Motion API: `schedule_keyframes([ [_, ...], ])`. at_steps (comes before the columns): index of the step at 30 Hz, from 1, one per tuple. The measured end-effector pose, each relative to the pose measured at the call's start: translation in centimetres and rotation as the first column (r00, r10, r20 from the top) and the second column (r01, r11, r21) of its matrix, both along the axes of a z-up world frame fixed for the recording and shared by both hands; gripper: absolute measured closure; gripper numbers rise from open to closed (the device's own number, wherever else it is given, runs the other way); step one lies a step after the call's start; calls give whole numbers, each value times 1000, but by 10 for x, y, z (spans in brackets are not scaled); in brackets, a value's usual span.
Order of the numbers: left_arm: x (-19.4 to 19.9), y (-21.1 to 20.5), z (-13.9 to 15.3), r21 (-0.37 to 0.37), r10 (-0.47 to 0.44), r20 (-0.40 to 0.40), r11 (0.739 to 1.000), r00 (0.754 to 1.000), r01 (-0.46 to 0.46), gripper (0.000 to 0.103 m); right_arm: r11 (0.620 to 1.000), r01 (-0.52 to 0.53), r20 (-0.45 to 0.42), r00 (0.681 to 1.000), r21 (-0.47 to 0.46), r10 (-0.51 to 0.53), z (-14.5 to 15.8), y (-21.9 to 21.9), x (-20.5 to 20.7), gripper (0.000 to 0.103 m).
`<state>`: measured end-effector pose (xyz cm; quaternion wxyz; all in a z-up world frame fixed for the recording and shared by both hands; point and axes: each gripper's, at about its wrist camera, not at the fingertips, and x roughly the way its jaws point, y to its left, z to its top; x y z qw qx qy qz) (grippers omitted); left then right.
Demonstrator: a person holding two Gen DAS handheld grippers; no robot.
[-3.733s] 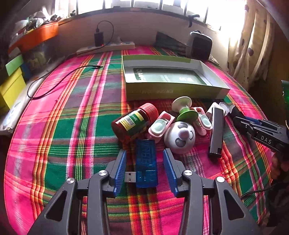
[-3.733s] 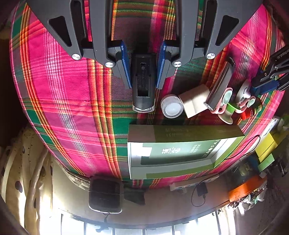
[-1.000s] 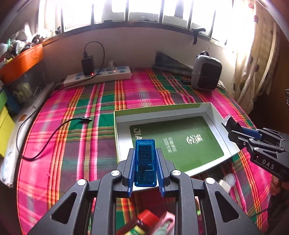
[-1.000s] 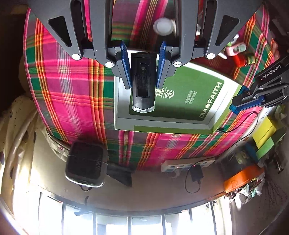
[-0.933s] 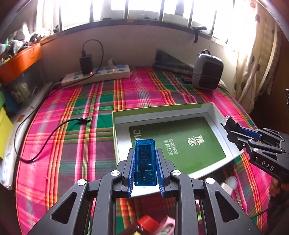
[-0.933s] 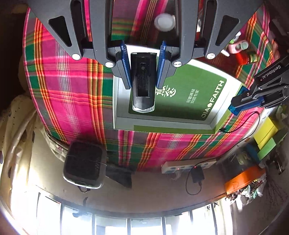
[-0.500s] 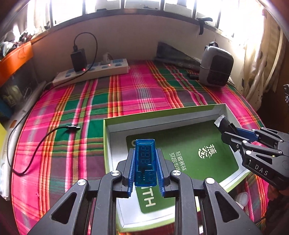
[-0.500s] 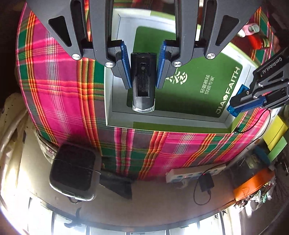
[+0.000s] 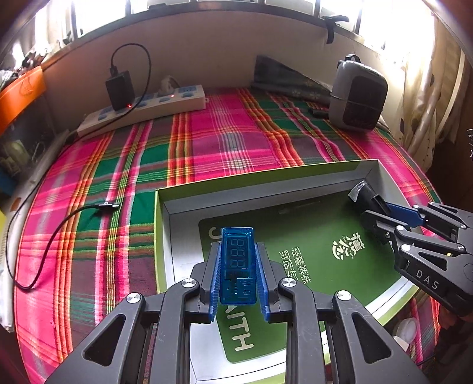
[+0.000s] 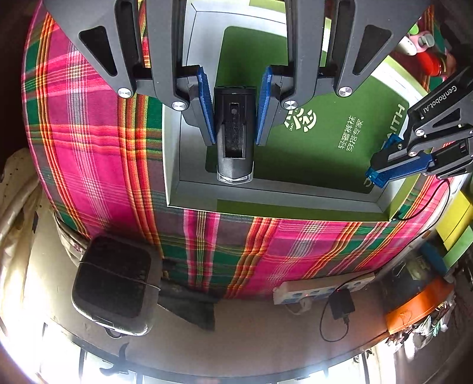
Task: Organize rigid objects
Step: 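Carry the USB tester with left tool while right tool carries the cylinder into the box, then open left tool to drop the USB tester while right tool releases the cylinder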
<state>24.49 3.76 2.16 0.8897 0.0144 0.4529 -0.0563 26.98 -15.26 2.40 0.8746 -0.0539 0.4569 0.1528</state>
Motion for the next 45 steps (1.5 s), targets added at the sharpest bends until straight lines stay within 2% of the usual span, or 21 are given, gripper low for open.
schedule_keyframes([
  [17,4,1,-8,-6,6,-14,1000,1000,-6,82,1000,-3,6,1000,-1,3,-4,1,1,74],
  [25,4,0,-9,13,1,-11,1000,1000,-1,80,1000,1,14,1000,16,-2,-4,0,1,74],
  [29,3,1,-8,12,3,-8,1000,1000,-3,73,999,4,18,1000,32,-4,-2,-1,-1,65],
  [34,-4,3,-2,8,17,5,1000,1000,-17,72,998,4,30,1000,58,-6,1,-3,-5,57],
  [45,-25,3,9,-18,19,31,1000,999,-19,69,997,16,52,998,80,-21,11,-8,-24,56],
])
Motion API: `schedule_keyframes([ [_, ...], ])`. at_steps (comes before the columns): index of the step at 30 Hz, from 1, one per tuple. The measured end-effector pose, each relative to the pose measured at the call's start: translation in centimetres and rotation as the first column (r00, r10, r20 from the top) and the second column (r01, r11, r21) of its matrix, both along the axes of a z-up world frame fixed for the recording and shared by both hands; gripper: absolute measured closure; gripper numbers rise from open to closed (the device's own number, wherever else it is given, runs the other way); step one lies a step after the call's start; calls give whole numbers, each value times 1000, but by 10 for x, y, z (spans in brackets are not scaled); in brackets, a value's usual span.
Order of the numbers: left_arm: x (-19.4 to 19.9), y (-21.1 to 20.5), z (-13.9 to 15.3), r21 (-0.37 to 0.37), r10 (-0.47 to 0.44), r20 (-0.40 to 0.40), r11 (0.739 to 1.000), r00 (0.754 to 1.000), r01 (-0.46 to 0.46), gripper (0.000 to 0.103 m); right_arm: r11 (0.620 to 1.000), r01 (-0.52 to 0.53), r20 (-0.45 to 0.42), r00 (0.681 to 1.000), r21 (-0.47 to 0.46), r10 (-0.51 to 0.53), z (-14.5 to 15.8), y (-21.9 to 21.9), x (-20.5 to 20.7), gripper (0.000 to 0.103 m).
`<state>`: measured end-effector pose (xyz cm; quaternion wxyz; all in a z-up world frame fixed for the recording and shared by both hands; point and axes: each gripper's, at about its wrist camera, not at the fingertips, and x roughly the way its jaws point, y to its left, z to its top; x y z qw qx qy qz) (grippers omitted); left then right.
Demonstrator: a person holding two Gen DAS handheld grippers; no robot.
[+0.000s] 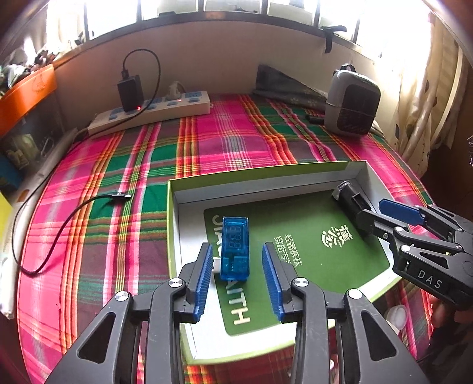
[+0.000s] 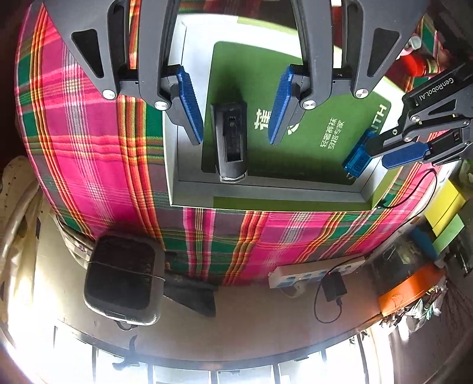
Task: Organize rigid objects
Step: 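Open left tool to drop the USB tester while right tool releases the cylinder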
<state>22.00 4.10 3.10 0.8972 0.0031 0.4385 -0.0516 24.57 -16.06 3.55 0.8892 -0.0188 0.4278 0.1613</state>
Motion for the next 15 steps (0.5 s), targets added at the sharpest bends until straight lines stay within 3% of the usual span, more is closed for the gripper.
schedule_keyframes([
  [15,-45,11,18,-13,26,55,1000,998,-25,69,999,16,23,1000,46,-17,13,-10,-42,56],
])
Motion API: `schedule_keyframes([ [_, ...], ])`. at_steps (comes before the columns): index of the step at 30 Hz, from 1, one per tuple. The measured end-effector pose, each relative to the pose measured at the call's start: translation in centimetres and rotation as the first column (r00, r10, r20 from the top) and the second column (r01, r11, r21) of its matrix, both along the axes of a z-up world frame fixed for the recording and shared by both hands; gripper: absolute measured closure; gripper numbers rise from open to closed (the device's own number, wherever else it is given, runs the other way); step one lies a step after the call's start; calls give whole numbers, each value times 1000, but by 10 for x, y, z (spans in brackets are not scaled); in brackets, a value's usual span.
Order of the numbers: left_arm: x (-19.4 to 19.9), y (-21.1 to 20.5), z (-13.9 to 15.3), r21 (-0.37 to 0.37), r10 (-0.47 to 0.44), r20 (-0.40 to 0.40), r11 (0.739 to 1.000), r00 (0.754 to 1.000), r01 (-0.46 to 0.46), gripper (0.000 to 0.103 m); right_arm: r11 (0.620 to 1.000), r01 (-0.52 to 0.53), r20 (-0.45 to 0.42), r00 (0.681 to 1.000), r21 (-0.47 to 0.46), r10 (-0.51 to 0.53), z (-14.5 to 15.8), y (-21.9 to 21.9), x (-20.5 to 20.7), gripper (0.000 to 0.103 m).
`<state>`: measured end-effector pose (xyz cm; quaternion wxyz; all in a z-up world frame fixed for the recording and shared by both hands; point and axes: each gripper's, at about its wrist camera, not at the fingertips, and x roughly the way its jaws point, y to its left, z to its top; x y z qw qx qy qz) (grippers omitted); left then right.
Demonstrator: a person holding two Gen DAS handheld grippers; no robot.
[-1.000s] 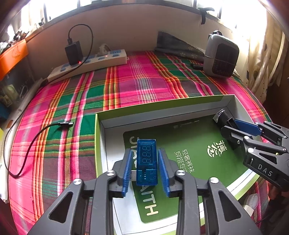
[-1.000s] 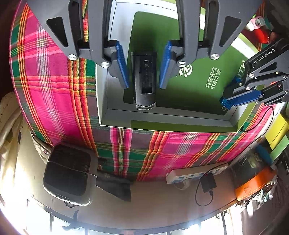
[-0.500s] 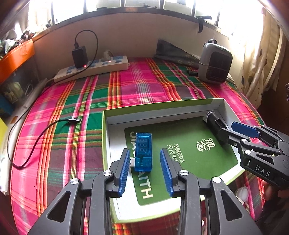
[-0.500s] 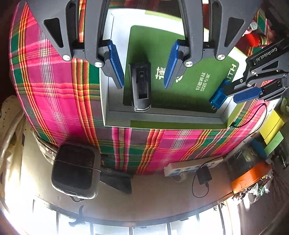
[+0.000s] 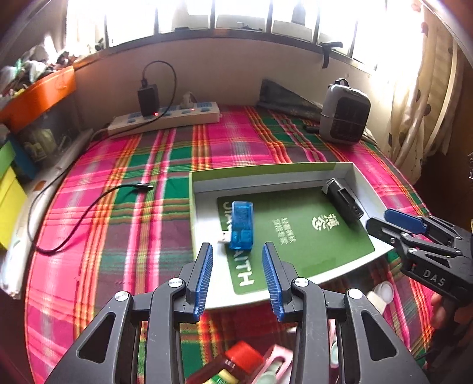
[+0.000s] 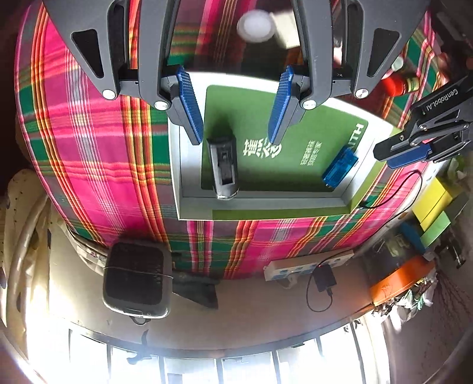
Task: Organize rigid objects
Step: 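Open left tool to drop the USB tester while right tool releases the cylinder, then grasp the black bar with right tool while left tool moves toward the red-capped bottle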
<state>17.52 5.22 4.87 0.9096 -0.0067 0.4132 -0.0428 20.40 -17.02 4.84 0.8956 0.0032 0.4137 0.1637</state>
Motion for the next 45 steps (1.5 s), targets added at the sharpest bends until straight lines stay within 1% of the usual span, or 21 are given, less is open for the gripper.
schedule_keyframes([
  [2,-7,2,1,9,5,11,1000,1000,-5,69,1000,2,5,1000,3,-2,2,-1,-8,56],
  [5,-18,8,2,-15,11,10,1000,1000,-11,69,1000,5,8,1000,13,-5,2,-5,-18,56],
  [8,-29,13,5,-4,27,28,1000,999,-27,69,1000,8,12,1000,16,-9,4,-7,-28,56],
  [11,-39,20,7,-29,33,32,999,999,-32,69,1000,13,14,1000,28,-14,4,-10,-38,56],
  [17,-57,34,3,-52,45,25,998,999,-44,69,999,10,10,1000,40,-10,2,-12,-59,56],
  [21,-70,40,-1,-52,42,17,998,999,-41,69,999,9,8,1000,48,-10,1,-12,-72,56],
  [25,-85,48,-5,-83,46,19,996,999,-44,68,998,14,11,1000,61,-14,0,-14,-85,56],
  [30,-100,54,-10,-94,54,18,994,998,-52,62,998,6,1,1000,68,-6,-4,-11,-99,56],
  [37,-107,58,-18,-129,53,5,990,999,-52,62,996,-35,-23,999,85,37,-12,5,-113,56],
  [40,-109,59,-21,-132,50,-1,990,999,-49,62,994,-44,-22,999,100,47,-14,11,-119,56],
  [45,-109,61,-24,-140,45,-2,989,999,-45,62,995,-53,-37,998,88,57,-17,24,-120,56],
])
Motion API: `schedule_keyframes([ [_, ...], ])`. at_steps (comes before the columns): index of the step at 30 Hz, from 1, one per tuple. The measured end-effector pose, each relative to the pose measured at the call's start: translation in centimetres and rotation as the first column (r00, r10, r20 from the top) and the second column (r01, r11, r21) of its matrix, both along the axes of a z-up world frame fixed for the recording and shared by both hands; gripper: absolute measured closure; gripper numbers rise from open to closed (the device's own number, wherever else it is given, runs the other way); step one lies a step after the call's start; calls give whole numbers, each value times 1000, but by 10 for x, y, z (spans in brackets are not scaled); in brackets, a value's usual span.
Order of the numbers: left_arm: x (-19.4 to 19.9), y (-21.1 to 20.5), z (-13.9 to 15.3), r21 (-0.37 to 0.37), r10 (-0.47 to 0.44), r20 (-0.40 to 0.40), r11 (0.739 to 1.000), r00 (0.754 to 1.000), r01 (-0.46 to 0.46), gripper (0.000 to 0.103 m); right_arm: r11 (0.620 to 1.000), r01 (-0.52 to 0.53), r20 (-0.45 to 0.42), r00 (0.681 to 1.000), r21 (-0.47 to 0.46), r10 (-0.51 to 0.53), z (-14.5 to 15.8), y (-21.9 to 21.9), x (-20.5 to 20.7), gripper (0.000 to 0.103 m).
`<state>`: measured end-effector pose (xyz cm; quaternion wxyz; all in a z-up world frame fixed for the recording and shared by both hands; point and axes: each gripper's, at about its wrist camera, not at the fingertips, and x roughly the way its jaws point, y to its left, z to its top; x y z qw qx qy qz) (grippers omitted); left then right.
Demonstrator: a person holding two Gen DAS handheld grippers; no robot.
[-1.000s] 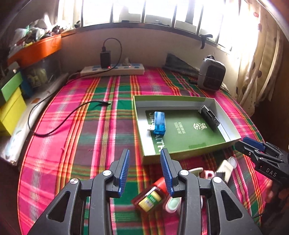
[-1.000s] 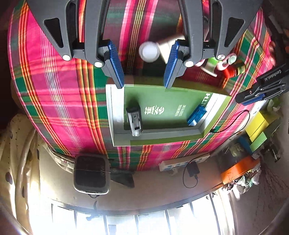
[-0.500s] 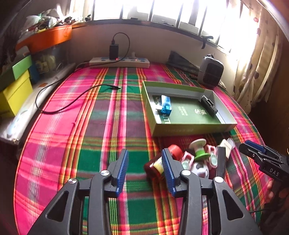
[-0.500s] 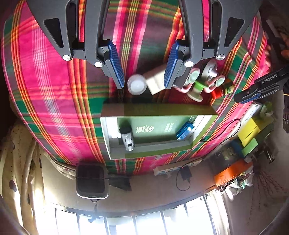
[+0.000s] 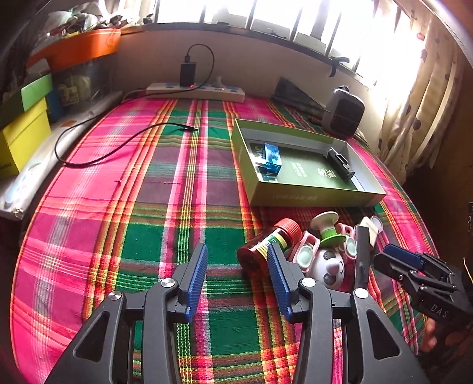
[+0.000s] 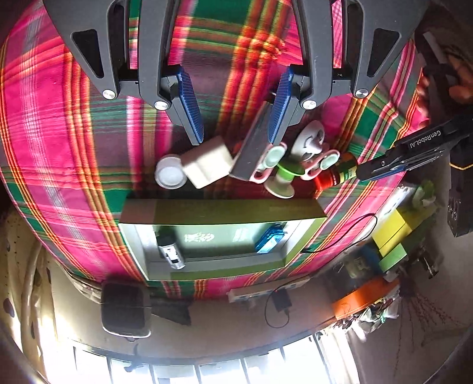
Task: Organize rigid objects
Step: 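Grasp the black bar with right tool while left tool moves toward the red-capped bottle, then lift the black bar with right tool while left tool approaches the bottle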
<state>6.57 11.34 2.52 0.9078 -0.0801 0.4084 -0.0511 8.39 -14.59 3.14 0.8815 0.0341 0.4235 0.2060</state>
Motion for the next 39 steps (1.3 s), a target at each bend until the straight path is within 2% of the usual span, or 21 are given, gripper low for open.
schedule_keyframes([
  [14,5,3,-3,-12,-29,-3,1000,1000,29,61,996,-7,-23,1000,-87,5,-11,29,5,56],
  [24,15,-7,0,22,-68,4,997,998,68,61,994,6,-6,1000,-109,-7,-12,22,3,56],
  [30,20,-13,0,41,-86,-2,995,996,86,61,994,-2,10,1000,-105,3,-11,18,1,69],
  [34,25,-17,-1,37,-104,-11,994,995,104,61,994,-4,19,1000,-109,6,-10,14,-1,81],
  [39,27,-24,-5,44,-123,-32,991,992,125,59,994,-7,23,1000,-105,10,-9,9,-2,83],
])
